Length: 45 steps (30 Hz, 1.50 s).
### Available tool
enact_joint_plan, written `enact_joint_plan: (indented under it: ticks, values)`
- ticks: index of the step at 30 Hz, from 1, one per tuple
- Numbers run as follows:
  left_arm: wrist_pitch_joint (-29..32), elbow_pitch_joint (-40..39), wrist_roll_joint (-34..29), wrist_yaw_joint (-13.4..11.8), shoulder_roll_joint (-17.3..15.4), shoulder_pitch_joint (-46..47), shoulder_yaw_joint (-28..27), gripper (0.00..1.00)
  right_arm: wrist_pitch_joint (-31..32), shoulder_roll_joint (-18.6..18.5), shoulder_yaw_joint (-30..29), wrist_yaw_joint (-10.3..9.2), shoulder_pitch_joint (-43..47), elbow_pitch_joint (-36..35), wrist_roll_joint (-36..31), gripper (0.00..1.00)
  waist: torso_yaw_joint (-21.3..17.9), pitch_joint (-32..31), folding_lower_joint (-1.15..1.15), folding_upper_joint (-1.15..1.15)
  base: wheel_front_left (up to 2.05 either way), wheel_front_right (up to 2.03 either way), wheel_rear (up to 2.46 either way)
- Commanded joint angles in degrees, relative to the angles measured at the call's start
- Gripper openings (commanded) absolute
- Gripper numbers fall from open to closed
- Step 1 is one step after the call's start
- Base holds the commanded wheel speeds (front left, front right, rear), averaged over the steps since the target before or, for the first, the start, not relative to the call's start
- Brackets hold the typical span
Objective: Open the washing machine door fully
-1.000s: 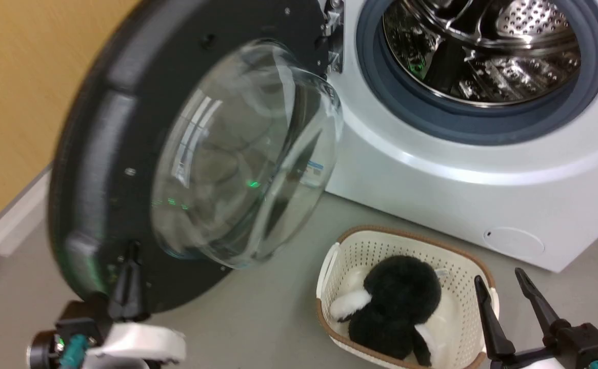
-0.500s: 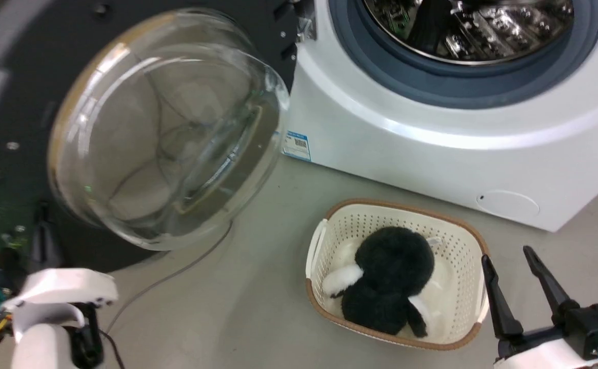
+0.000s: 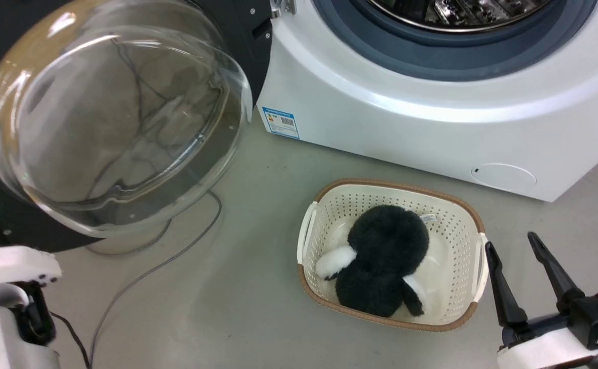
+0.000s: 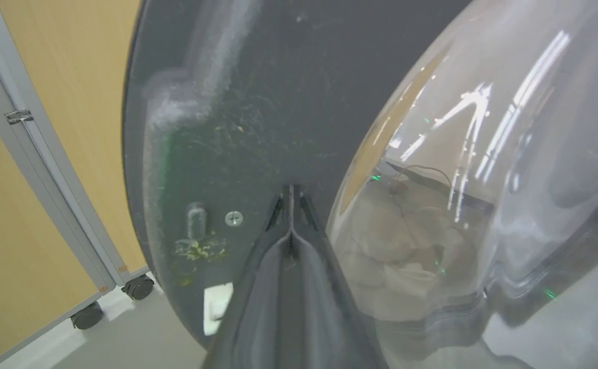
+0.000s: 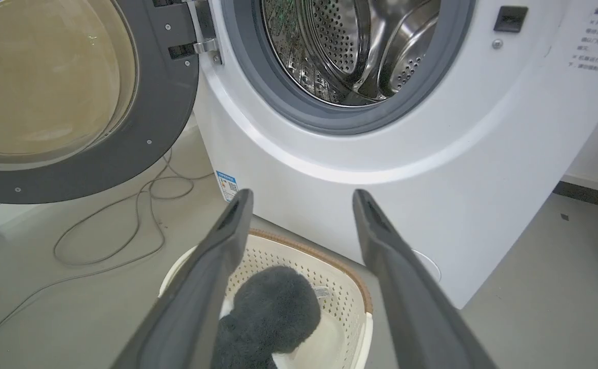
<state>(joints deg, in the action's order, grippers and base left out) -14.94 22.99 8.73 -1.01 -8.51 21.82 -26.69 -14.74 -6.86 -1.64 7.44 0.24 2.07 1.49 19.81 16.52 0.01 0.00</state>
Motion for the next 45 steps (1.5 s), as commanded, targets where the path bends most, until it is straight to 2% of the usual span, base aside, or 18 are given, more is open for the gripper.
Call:
enact_joint_plan:
  ticks: [1,14,21,25,31,36,44,45]
  values:
    - [-0.1,0.5,-0.4,0.0,-0.6,1.4,-0.6,0.0,-0.3,-0.4,0.0,0.05,-1.3,-0.3,-0.1,1.0,-0.2,0.3,-0.01,0.0,0.0,0.0,0.0]
    - [-0.1,5.6,-2.3,1.9,-2.6,5.8,-4.4,0.0,-0.3,-0.6,0.4,0.05,-2.4,0.1,-0.4,1.0,-1.1,1.3,-0.01,0.0,0.0,0.0,0.0]
    - [-0.1,5.5,-4.1,3.6,-2.7,3.5,-4.8,0.0,-0.3,0.2,0.3,0.05,-1.9,0.7,-0.1,1.0,-2.0,-1.9,-0.01,0.0,0.0,0.0,0.0]
    - [-0.1,3.2,-5.2,4.3,-1.7,0.6,-4.5,0.0,-0.3,0.9,0.2,0.05,-1.2,1.1,0.1,1.0,-2.2,-4.5,-0.01,0.0,0.0,0.0,0.0]
    - [-0.1,-2.9,-6.1,5.8,0.6,-3.5,-2.8,0.0,-0.3,2.2,-0.6,0.05,0.4,0.9,0.3,1.0,-2.6,-9.1,-0.01,0.0,0.0,0.0,0.0]
    - [-0.1,-7.7,-7.3,6.8,2.9,-7.0,1.2,0.0,-0.3,3.2,-1.6,0.05,2.1,-0.3,0.2,1.0,-3.2,-12.7,-0.01,0.0,0.0,0.0,0.0]
    - [-0.1,-14.0,-7.2,7.6,4.7,-12.2,7.9,0.0,-0.3,3.9,-3.1,0.05,4.3,-2.8,-0.5,1.0,-5.8,-15.8,-0.01,0.0,0.0,0.0,0.0]
    - [-0.1,-14.7,-7.0,7.7,4.9,-12.8,8.5,0.43,-0.3,3.9,-3.3,0.05,4.5,-3.1,-0.5,1.0,-6.2,-16.0,-0.01,0.0,0.0,0.0,0.0]
